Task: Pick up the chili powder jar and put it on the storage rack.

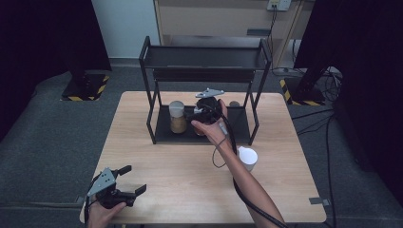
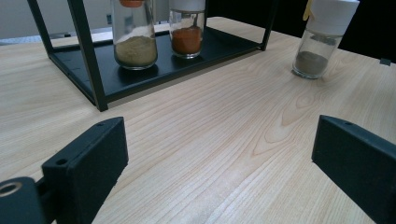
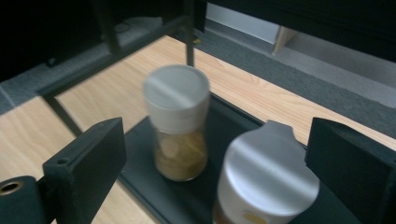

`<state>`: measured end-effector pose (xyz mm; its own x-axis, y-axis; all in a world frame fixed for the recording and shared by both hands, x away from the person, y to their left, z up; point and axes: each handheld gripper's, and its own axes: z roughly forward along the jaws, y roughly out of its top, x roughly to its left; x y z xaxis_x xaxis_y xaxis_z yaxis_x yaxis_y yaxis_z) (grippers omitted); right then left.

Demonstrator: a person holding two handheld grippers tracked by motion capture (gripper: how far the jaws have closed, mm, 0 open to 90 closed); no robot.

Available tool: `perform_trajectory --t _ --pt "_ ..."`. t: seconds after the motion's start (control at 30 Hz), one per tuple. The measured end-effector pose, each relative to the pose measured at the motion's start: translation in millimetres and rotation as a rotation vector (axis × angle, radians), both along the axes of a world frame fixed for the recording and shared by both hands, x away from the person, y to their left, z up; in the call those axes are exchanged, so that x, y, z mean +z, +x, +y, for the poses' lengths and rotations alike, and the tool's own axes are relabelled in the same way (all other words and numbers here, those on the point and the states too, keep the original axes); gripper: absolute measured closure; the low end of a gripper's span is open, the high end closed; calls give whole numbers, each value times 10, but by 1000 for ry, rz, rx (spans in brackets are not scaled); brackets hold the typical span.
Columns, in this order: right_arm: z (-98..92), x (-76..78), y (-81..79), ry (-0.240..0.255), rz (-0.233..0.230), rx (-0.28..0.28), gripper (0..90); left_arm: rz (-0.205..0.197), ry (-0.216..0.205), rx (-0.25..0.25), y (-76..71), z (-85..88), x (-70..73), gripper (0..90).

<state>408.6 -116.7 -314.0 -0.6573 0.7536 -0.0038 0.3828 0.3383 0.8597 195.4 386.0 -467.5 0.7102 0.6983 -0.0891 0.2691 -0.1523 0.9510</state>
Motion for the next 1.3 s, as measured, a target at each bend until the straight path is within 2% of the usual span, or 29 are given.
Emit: perform_trajectory --t 0.1,0.4,0.7,0.97,1.3 --pt "-24 56 -68 -2 -15 27 61 1 -3 1 1 -2 -4 28" --pt "-224 221 -281 44 -47 107 66 2 -2 3 2 -6 -4 25" --pt "-379 381 -532 21 -89 161 63 3 -6 4 1 -6 -5 17" --pt "-586 419 -737 27 -104 189 63 4 -5 6 0 -10 -4 13" --pt "-877 397 -1003 34 -125 191 61 3 -3 7 0 -12 -4 14"
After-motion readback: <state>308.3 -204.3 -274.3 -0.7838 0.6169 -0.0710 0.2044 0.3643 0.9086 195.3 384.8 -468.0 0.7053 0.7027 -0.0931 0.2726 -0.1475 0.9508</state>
